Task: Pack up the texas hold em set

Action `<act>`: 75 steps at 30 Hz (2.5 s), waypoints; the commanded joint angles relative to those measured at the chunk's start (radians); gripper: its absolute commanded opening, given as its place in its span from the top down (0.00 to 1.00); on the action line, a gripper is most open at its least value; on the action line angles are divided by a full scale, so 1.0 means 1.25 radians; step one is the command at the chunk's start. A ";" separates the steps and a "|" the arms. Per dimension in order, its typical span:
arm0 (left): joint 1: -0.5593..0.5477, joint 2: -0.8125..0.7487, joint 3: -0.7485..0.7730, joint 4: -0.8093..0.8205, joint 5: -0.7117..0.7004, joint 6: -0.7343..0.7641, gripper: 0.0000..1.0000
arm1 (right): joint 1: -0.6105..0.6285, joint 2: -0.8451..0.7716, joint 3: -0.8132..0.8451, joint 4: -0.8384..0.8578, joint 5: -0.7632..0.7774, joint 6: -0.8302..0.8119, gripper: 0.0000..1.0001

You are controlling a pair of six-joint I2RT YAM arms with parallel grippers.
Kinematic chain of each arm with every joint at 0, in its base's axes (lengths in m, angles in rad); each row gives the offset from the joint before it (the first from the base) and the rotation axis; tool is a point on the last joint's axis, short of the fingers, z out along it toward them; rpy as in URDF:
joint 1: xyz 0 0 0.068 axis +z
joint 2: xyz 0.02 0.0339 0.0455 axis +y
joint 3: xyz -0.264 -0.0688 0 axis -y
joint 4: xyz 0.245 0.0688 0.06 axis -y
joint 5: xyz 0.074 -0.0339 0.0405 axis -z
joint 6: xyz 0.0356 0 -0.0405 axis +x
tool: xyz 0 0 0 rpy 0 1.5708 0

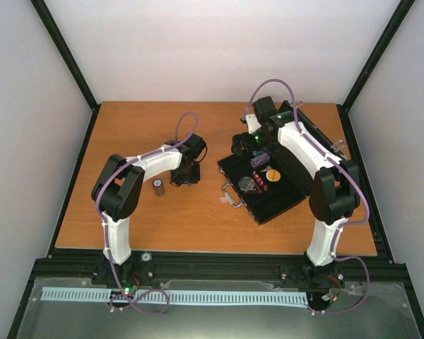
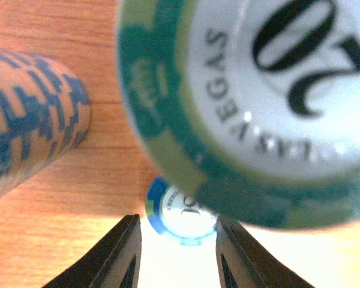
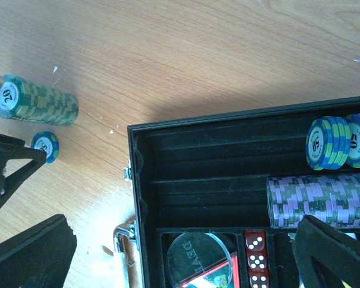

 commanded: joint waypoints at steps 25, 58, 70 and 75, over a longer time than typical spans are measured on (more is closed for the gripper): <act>0.002 -0.002 0.009 -0.025 0.026 -0.025 0.25 | 0.001 -0.037 -0.039 -0.003 0.010 -0.004 0.00; 0.003 0.067 0.054 -0.108 0.069 0.011 0.61 | 0.000 -0.053 -0.080 0.022 -0.002 -0.010 0.00; 0.005 0.091 0.149 -0.140 0.055 0.049 0.12 | 0.000 -0.048 -0.083 0.028 -0.003 -0.006 0.00; 0.021 0.135 0.202 -0.148 0.065 0.083 0.16 | 0.000 -0.057 -0.096 0.032 0.004 -0.007 0.00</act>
